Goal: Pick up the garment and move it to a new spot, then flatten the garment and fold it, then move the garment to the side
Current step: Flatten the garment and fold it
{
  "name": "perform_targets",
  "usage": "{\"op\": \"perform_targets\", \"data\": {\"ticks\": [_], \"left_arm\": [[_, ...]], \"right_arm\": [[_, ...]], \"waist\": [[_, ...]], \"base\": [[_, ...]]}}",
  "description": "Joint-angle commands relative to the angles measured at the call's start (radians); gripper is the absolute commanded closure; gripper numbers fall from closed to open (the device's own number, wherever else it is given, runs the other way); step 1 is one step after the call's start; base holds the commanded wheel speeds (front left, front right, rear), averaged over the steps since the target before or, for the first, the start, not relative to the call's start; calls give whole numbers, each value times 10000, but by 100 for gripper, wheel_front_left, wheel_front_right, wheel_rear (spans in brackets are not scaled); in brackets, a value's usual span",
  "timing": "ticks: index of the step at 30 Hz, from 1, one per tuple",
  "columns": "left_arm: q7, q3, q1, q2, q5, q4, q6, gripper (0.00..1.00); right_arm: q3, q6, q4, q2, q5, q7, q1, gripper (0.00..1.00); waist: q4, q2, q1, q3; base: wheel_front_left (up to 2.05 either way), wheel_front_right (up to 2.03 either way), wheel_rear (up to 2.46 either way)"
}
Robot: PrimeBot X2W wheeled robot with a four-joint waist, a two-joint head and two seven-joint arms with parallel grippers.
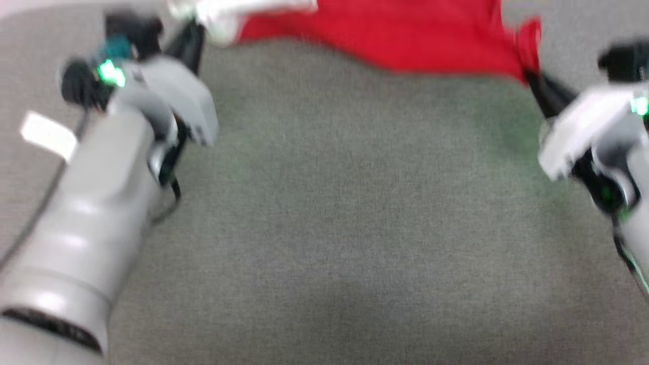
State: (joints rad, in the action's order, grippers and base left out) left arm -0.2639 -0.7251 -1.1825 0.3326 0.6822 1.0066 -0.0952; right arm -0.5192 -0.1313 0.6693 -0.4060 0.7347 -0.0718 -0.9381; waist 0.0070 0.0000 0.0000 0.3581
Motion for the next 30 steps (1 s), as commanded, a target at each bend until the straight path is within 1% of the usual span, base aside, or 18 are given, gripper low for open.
{"op": "perform_targets", "data": {"ticks": [1,3,6,9,12,17,19,23,27,30], "left_arm": [[0,91,454,117,38,-285,119,100],[-3,153,1290,334,25,-967,294,100],[1,225,2607,745,60,-2126,646,100],[4,285,3827,1255,72,-3457,1159,100],[112,293,4983,1755,111,-4850,1736,100],[516,187,6701,2500,100,-7215,2781,100],[663,184,7312,2664,178,-8025,3230,100],[881,101,8313,2955,155,-9325,4032,100],[1200,-128,9138,3089,180,-10202,4534,100],[1319,-251,9594,3052,253,-10624,4846,100]], "right_arm": [[42,12,-356,-169,261,-94,537,100],[-22,12,-1270,-703,683,-472,1514,100],[149,12,-2498,-1369,1193,-902,2901,100],[706,11,-3395,-1700,1703,-1257,4184,100],[1206,12,-4125,-1960,1799,-1637,5308,100],[2185,12,-4983,-1983,1888,-2356,6881,100],[2468,12,-5230,-2009,1706,-2726,7416,100],[3396,12,-5434,-1796,1207,-3294,8318,100],[4273,12,-5554,-1517,557,-3817,9001,100],[4872,12,-5633,-1275,68,-4109,9307,100]], "waist": [[172,0,0,-968],[185,0,0,-1125],[172,0,0,-1304],[180,0,0,-1412],[189,0,0,-1472],[200,0,0,-1462],[202,0,0,-1457],[218,0,0,-1444],[224,0,0,-1430],[217,0,0,-1419]], "base": [[0,0,0],[0,0,0],[0,0,0],[0,0,0],[0,0,0],[0,0,0],[0,0,0],[0,0,0],[0,0,0],[0,0,0]]}}
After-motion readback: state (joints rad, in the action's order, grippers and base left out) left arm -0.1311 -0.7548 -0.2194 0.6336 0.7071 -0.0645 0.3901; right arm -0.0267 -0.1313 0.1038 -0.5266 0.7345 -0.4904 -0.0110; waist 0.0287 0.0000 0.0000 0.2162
